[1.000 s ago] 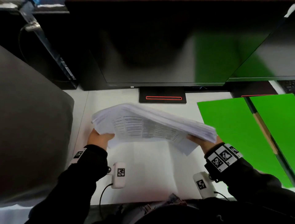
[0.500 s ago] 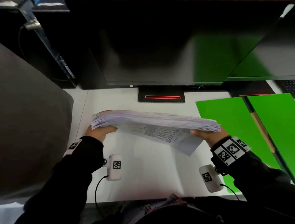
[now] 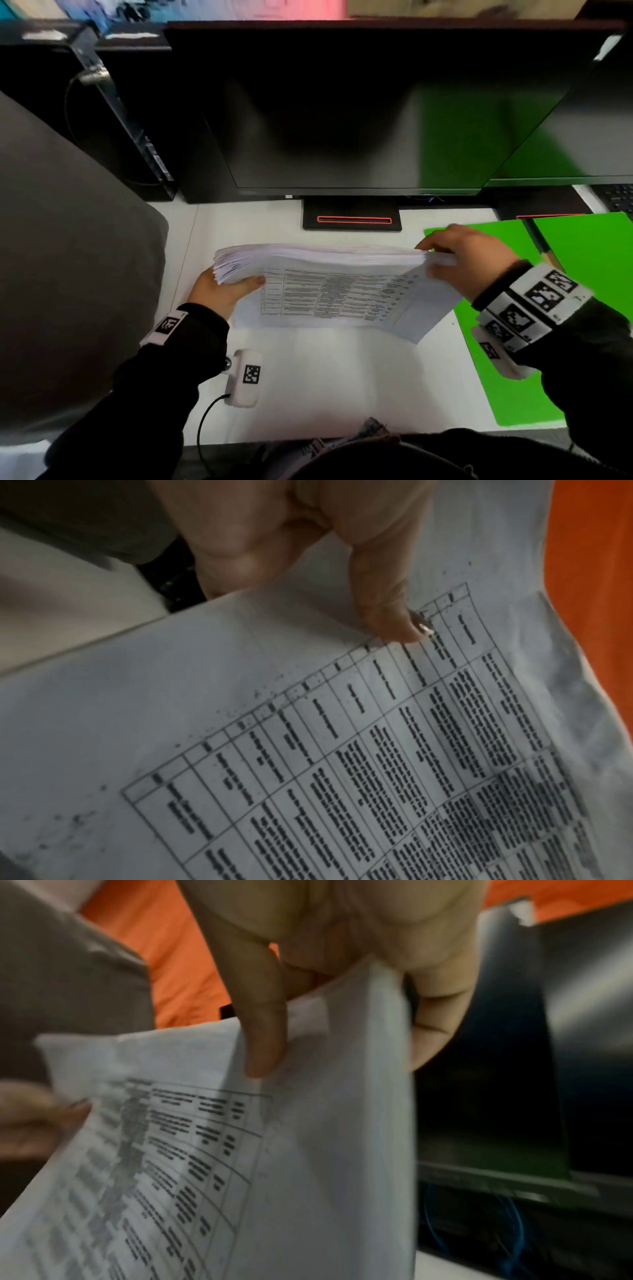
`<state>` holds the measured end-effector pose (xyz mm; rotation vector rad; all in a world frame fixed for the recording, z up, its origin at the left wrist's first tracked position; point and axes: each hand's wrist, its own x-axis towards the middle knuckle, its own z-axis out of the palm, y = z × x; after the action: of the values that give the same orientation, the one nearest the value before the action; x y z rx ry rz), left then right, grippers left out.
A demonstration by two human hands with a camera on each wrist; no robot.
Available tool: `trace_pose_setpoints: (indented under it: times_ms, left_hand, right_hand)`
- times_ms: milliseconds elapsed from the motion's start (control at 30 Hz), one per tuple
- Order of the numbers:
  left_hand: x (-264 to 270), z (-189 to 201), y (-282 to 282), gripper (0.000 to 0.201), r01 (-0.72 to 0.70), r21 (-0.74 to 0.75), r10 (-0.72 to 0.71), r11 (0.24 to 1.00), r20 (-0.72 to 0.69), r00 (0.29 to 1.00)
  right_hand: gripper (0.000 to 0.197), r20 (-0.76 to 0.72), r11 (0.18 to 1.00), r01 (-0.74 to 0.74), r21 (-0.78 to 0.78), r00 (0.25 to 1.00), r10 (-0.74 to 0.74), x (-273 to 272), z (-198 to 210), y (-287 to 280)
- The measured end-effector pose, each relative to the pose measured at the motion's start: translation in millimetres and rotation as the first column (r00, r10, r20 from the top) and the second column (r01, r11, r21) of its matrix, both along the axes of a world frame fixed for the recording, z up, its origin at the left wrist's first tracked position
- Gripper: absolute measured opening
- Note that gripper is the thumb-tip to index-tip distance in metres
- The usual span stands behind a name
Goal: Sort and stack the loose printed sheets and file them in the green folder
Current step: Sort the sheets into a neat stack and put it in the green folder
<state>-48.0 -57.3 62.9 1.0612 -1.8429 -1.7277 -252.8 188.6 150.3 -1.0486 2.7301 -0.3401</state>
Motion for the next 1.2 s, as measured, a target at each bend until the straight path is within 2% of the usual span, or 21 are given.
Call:
trace_pose_setpoints:
  times_ms: [67,133,200,267,367,433,533,600,633,700,800,867,900,933,967,1033,1067,1133,1200]
  left_hand:
    - [-3,14,2,0.030,0.037,-0.039,-0.038,0.999,-0.011,0.999]
    - [-6,31,3,0.030,0.105,-0.088,-0.107,0.991,-0.018,0.994]
    - [-11,50,7,0.030,0.177,-0.138,-0.184,0.974,-0.040,0.982]
    - [-18,65,9,0.030,0.232,-0.155,-0.246,0.960,-0.078,0.966]
    - [-24,84,7,0.032,0.293,-0.294,-0.315,0.910,-0.029,0.949]
    - [-28,84,2,0.033,0.289,-0.361,-0.296,0.887,0.037,0.954]
    - [-38,77,1,0.028,0.196,-0.400,-0.201,0.896,0.030,0.979]
    - [-43,68,1,0.039,0.113,-0.466,-0.119,0.878,0.016,0.993]
    - [-44,61,0,0.052,0.077,-0.473,-0.081,0.877,0.011,0.997]
    - [-44,47,2,0.079,0.035,-0.362,-0.024,0.931,0.034,0.999]
    - [-46,25,24,0.095,0.051,-0.014,-0.050,0.999,0.042,0.998]
    - [-51,13,49,0.101,0.129,0.221,-0.132,0.967,0.000,0.991]
    - [-56,9,63,0.097,0.172,0.314,-0.172,0.934,-0.026,0.985]
    - [-62,5,77,0.089,0.214,0.376,-0.211,0.901,-0.051,0.976]
    - [-68,3,91,0.076,0.244,0.402,-0.238,0.882,-0.065,0.969]
    - [-82,1,115,0.046,0.251,0.347,-0.250,0.904,-0.047,0.967]
    - [-90,1,125,0.037,0.238,0.296,-0.240,0.925,-0.028,0.970]
    - [-103,2,142,0.033,0.210,0.226,-0.210,0.951,-0.023,0.977]
    - [-115,3,156,0.033,0.191,0.164,-0.191,0.968,-0.013,0.981]
  right_hand:
    - [0.034,-0.084,0.995,-0.055,0.089,0.995,0.063,13,4,-14]
    - [0.044,-0.059,0.985,-0.137,0.105,0.988,0.143,27,9,-27]
    - [0.050,0.015,0.975,-0.216,0.055,0.976,0.215,38,16,-38]
    - [0.047,0.111,0.976,-0.216,0.015,0.971,0.213,44,26,-42]
    - [0.029,0.175,0.979,-0.200,0.030,0.966,0.192,40,30,-36]
    - [0.024,0.207,0.987,-0.160,-0.018,0.965,0.160,34,23,-30]
    - [0.027,0.263,0.993,-0.073,-0.093,0.960,0.095,23,9,-22]
    - [0.028,0.371,0.985,0.004,-0.174,0.927,0.062,12,-2,-14]
    - [0.026,0.432,0.976,0.056,-0.209,0.901,0.041,6,-9,-8]
    - [0.024,0.524,0.945,0.175,-0.278,0.852,-0.003,-8,-23,7]
    - [0.031,0.643,0.868,0.329,-0.372,0.766,-0.015,-27,-42,31]
    - [0.031,0.730,0.807,0.421,-0.413,0.683,0.018,-38,-49,46]
    - [0.039,0.765,0.785,0.457,-0.418,0.643,0.034,-43,-53,53]
    - [0.058,0.786,0.763,0.488,-0.425,0.616,0.044,-48,-57,59]
    - [0.076,0.800,0.742,0.516,-0.427,0.598,0.045,-53,-62,66]
    - [0.091,0.800,0.734,0.529,-0.426,0.599,0.032,-63,-68,78]
    - [0.089,0.796,0.750,0.517,-0.412,0.605,0.019,-67,-69,84]
    - [0.075,0.782,0.772,0.511,-0.377,0.623,-0.031,-74,-69,96]
    - [0.076,0.810,0.761,0.543,-0.355,0.586,-0.040,-82,-73,110]
